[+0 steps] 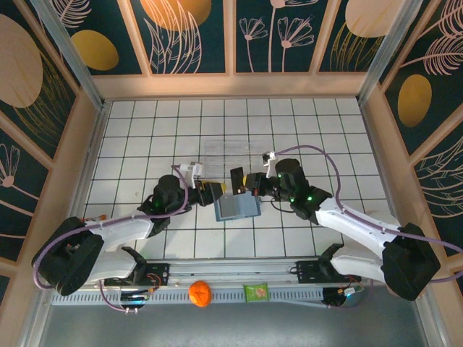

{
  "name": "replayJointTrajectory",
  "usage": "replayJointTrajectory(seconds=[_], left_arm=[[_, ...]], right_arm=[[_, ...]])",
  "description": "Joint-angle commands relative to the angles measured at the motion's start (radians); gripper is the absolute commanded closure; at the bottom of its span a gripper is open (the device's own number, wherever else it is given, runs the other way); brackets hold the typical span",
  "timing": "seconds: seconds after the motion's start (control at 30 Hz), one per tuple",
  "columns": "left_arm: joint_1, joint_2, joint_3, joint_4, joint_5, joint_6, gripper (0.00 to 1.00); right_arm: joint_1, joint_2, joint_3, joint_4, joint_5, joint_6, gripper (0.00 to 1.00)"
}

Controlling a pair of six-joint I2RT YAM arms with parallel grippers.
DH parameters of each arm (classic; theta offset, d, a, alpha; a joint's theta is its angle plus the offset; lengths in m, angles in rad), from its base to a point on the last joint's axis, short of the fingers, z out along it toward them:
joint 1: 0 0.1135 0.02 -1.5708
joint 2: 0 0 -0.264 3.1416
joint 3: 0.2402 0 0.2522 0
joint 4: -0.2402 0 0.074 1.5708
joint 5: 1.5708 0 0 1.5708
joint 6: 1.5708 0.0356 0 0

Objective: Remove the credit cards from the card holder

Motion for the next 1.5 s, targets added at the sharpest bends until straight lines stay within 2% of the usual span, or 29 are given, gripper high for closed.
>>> replayJointTrajectory(seconds=[0.0,0.1,0.27,0.8,0.93,1.17,1.3,1.47], left_arm=[[0.011,-0.033,-0.017,0.172,0.059,-0.042,0.45],[0.023,-0.038,-0.035,0.205,0.067,-0.059,0.43],[0.034,-0.002,-0.055,0.316,0.113,-0.109,0.45],[0.034,-0.004,-0.049,0.368,0.14,-0.124,0.56],[0.034,-0.013,-0.057,0.403,0.142,-0.136,0.63],[0.034,-0.033,-0.035,0.373,0.155,-0.126,0.83],[0.034,-0.027,-0.018,0.339,0.162,-0.11,0.99],[0.034,-0.036,0.047,0.157,0.151,-0.029,1.0]], right_arm=[[-0.016,-0.035,-0.036,0.151,-0.069,0.023,1.0],[-0.017,-0.056,-0.056,0.196,-0.091,0.03,1.0],[-0.018,-0.07,-0.072,0.259,-0.136,0.053,1.0],[0.001,-0.056,-0.086,0.418,-0.235,0.106,1.0],[0.005,-0.04,-0.085,0.411,-0.241,0.107,1.0],[0.016,-0.012,-0.091,0.414,-0.234,0.113,1.0],[0.019,-0.006,-0.086,0.391,-0.222,0.106,1.0],[0.009,-0.056,-0.056,0.199,-0.134,0.01,0.89]])
